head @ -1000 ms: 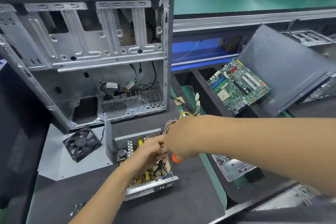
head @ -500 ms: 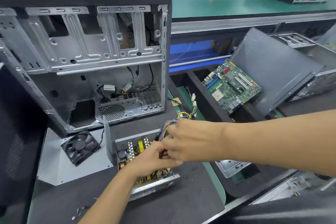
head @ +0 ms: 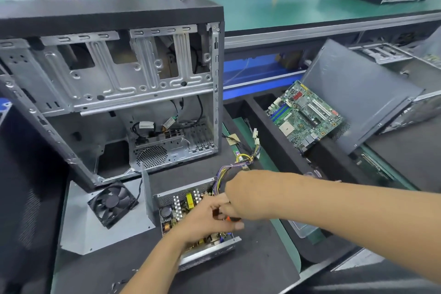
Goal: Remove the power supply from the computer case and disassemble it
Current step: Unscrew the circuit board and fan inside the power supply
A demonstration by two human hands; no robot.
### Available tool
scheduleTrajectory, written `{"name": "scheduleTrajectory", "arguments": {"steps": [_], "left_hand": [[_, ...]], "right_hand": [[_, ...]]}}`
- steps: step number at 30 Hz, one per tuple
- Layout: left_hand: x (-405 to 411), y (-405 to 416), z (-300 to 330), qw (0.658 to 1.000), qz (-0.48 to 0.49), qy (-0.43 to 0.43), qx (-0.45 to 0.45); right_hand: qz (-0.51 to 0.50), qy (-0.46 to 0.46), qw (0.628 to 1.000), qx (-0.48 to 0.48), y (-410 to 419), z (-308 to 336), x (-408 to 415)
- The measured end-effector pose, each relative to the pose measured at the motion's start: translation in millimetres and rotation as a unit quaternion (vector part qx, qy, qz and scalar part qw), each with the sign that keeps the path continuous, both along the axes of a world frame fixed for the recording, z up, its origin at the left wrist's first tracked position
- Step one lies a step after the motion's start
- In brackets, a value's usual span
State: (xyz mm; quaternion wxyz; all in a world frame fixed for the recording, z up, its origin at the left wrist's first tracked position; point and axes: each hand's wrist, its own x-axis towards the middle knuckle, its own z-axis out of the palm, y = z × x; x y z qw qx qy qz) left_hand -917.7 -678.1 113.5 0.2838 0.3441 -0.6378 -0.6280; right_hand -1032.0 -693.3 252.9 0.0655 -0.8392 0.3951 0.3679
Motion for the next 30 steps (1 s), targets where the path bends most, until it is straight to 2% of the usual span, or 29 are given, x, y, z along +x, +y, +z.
{"name": "scheduleTrajectory", "arguments": {"steps": [4,8,10,12,15,17,22,26,28,30], "left_hand": [[4.8,1.7,-5.3,0.998,0.026,0.042,0.036],[8.3,-2.1,-11.2,0.998,0.029,0.012,0.046],[6.2,-0.8,-7.6,0.998,0.031,0.012,0.048],[3.8,0.3,-10.0,0.999,0.027,0.007,0.027],[1.8,-0.5,-8.8,0.999,0.035,0.003,0.025],[1.4,-1.5,-8.2,0.999,0.038,0.005,0.022],[4.4,-4.5,-2.2,1.000,0.010,-0.007,0.009],[6.9,-7.1,6.4,0.999,0.009,-0.038,-0.011],[5.9,-6.2,11.1,0.999,0.001,-0.033,-0.010],[5.7,-5.1,14.1,0.999,-0.009,-0.035,0.011]], "right_hand": [[0.078,0.006,0.997,-0.028,0.5,2.7,-2.0],[0.166,-0.036,0.984,-0.052,6.6,-1.0,-3.4],[0.135,-0.074,0.988,-0.028,4.4,-1.0,-10.3],[0.059,-0.117,0.991,-0.026,2.6,-1.3,-19.3],[0.042,-0.167,0.976,-0.133,4.5,-8.0,-28.5],[0.037,-0.169,0.974,-0.148,9.2,-15.1,-30.3],[0.052,-0.167,0.982,-0.076,13.2,-9.8,-35.1],[0.037,-0.226,0.973,-0.008,10.2,-2.9,-40.5],[0.002,-0.236,0.971,-0.048,9.1,-2.9,-42.9],[0.005,-0.212,0.968,-0.136,7.6,-7.8,-41.1]]}}
